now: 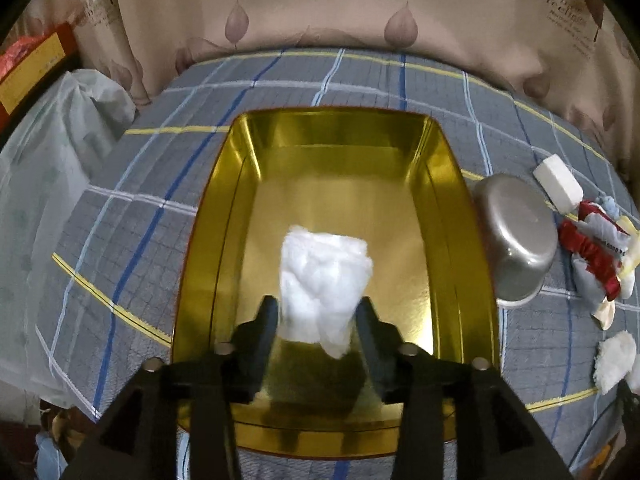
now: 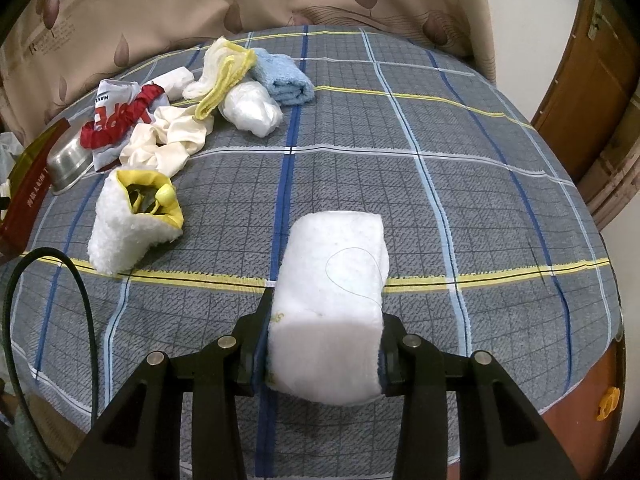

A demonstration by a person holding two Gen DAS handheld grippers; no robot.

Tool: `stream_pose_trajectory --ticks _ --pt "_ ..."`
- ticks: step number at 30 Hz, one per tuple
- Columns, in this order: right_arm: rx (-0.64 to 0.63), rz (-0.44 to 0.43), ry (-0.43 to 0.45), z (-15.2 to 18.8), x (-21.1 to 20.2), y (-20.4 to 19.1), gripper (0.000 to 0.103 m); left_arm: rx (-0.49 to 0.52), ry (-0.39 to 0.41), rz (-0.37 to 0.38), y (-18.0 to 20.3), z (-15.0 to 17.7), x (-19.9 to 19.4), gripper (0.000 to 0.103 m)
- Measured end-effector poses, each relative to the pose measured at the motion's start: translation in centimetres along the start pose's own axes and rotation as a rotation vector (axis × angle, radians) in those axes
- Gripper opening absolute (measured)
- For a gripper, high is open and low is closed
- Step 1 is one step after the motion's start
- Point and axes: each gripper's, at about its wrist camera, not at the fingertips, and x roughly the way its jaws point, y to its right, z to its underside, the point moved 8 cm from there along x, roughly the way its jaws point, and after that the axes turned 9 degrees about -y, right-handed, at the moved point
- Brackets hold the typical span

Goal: Organize soft objects
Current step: 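Carry white cloth into the gold tin tray and open left tool, then carry white folded towel into the gold tray and open right tool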

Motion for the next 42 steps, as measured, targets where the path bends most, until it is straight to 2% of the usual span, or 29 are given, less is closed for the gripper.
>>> stream_pose_trajectory --ticks 3,9,17,28,34,42 --pt "0.0 0.004 0.001 0.0 0.0 0.0 0.037 0.003 0.007 -0.013 -0.2 0.0 -0.2 0.052" --pt "0.002 0.01 0.01 -0.1 0.0 -0.2 0.036 -0.002 0.033 0.001 -0.6 -0.1 -1.5 0.053" --pt "-0.005 0.024 0.028 -0.5 -0.3 -0.4 0.029 -0.034 0.104 -0.051 -2.3 1.1 -4.5 0.053" --pt "-0.026 0.02 0.095 -2.6 -3.2 -1.5 0.029 -0.107 0.138 -0.031 -5.0 2.4 -6.4 0.053" --pt "-0.115 -0.049 0.14 -5.5 -5.5 -6.3 0.029 -0.135 0.148 -0.038 -6.4 3.0 -7.3 0.053" --pt "-0.342 -0.174 0.148 -8.1 -6.5 -18.2 0.029 -0.164 0.169 -0.031 -8.2 3.9 -9.3 0.053"
